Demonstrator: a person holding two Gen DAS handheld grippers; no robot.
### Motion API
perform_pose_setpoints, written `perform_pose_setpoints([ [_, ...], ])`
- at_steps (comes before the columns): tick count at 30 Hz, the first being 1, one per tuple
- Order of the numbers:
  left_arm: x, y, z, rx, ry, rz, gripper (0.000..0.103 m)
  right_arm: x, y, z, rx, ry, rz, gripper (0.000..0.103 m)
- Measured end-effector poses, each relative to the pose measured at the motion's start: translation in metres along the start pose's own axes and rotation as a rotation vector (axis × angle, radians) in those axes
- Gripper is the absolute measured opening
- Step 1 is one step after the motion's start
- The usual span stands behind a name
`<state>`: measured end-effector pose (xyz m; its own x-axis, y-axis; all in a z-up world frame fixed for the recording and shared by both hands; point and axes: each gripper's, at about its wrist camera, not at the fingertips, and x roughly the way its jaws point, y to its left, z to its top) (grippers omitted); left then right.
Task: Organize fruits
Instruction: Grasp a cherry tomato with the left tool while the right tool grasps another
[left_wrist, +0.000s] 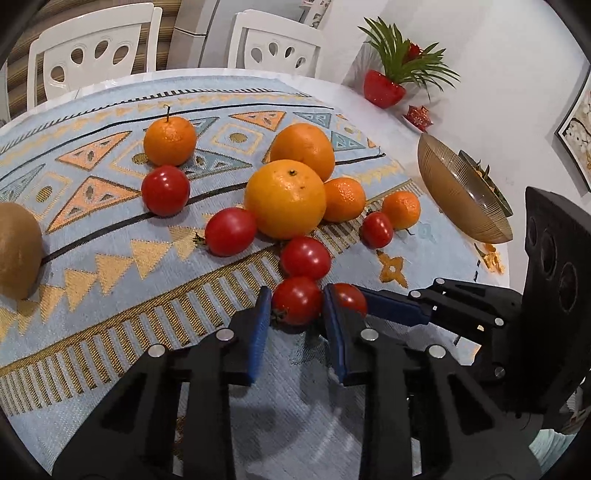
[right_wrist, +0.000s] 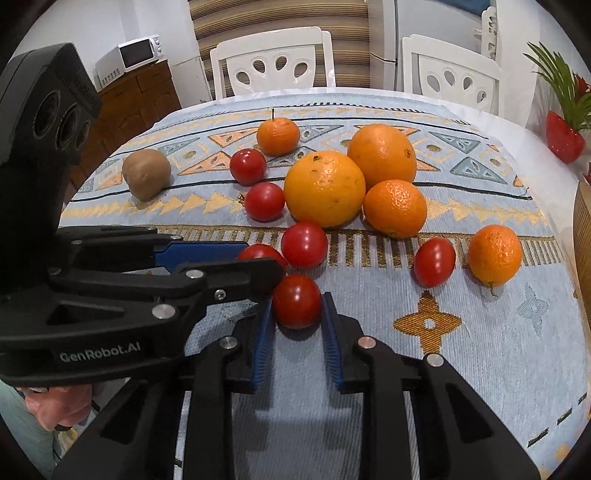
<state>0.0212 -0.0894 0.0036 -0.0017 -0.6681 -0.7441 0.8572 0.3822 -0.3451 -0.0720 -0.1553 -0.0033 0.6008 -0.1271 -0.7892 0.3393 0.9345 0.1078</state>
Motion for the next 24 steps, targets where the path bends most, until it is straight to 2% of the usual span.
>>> perform_pose_setpoints([
  [7,-0.005,-0.001,-0.001,0.006,-0.01,0.03,0.028,-0.005,0.002,-0.002,-0.013,-0.02,-0.01,0.025],
  [16,-0.013,0.011,0.002,-0.049,-0.039,0.049,0.028,-0.011,0.0,-0.002,-0.003,-0.053,-0.01,0.025],
  [24,-0.02,0.012,0.004,-0.058,-0.073,0.064,0.028,-0.012,-0.002,-0.002,0.008,-0.062,-0.008,0.025],
])
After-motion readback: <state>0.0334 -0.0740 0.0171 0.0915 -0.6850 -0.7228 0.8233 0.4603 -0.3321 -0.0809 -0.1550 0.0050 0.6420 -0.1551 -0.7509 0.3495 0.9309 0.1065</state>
